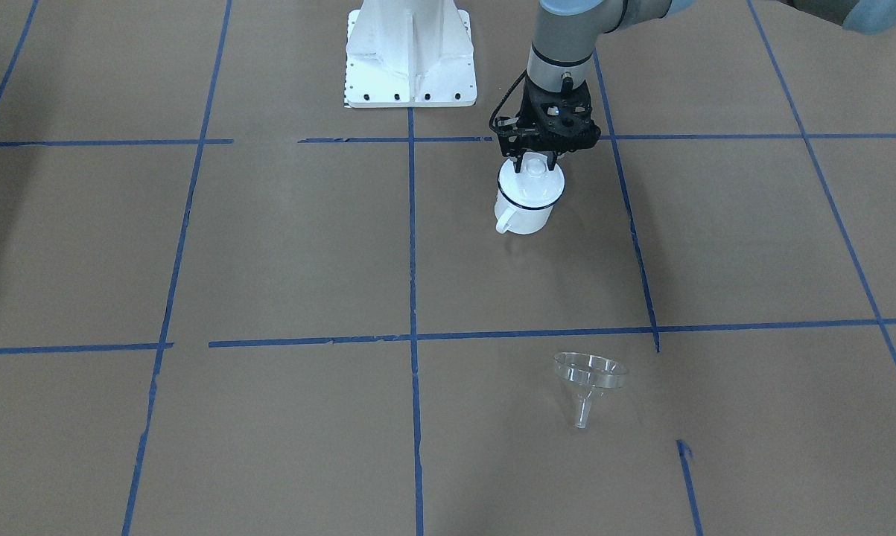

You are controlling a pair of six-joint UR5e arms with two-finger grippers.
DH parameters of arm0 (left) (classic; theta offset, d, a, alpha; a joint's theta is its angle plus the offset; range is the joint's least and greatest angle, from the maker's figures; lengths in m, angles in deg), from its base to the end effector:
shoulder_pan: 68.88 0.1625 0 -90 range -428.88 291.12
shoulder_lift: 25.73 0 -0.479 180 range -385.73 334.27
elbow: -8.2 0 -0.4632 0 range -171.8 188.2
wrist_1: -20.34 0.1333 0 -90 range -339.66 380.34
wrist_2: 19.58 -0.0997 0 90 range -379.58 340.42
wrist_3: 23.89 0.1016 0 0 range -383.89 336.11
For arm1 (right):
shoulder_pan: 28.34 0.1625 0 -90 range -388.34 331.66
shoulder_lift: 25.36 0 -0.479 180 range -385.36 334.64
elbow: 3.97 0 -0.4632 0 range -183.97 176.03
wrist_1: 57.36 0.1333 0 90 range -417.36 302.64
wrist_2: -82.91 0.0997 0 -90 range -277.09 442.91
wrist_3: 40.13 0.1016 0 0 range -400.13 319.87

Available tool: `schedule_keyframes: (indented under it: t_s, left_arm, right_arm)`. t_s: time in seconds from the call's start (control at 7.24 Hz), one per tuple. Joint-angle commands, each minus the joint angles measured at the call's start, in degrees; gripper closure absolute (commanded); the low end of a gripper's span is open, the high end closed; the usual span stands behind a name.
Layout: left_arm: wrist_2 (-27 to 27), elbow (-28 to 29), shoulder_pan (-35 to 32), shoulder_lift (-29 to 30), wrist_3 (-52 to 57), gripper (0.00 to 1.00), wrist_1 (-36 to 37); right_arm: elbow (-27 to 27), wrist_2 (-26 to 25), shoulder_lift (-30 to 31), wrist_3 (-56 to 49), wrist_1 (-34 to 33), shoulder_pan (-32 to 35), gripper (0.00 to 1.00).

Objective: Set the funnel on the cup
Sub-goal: 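Lower the left gripper and grasp the knob of the white lid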

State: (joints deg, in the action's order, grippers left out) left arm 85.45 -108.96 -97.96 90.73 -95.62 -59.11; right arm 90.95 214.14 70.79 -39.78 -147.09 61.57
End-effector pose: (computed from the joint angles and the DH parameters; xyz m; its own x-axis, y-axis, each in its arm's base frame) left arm 0.4969 -0.3987 0.2220 0.7049 -0.0456 -0.7079 0.0986 0.9945 0.0342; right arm 0.0655 -0.5103 0.7268 0.7521 0.0160 0.6589 -0.0030 0.9998 -0.0208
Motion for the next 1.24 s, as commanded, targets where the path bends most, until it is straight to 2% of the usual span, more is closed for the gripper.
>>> schedule_keyframes:
  t_s: [0.0, 0.28, 0.41, 0.55, 0.83, 1.11]
  left_arm:
    - [0.0, 0.0, 0.0, -0.1, 0.0, 0.43, 0.0]
    - [0.0, 0.0, 0.1, -0.8, 0.0, 0.47, -0.1]
    - [0.0, 0.0, 0.0, -0.9, 0.1, 0.54, -0.1]
    - [-0.1, -0.1, 0.0, -0.9, 0.1, 0.65, -0.1]
    - [0.3, -0.9, 0.0, -0.8, 0.1, 1.00, 0.0]
    - [0.4, -3.6, -0.7, -0.7, 0.1, 1.00, 0.6]
  right_arm:
    - [0.0, 0.0, 0.0, 0.0, 0.0, 0.0, 0.00]
    - [0.0, 0.0, 0.0, 0.0, 0.0, 0.0, 0.00]
    - [0.0, 0.0, 0.0, 0.0, 0.0, 0.0, 0.00]
    - [0.0, 0.0, 0.0, 0.0, 0.0, 0.0, 0.00]
    - [0.0, 0.0, 0.0, 0.0, 0.0, 0.0, 0.00]
    - [0.0, 0.0, 0.0, 0.0, 0.0, 0.0, 0.00]
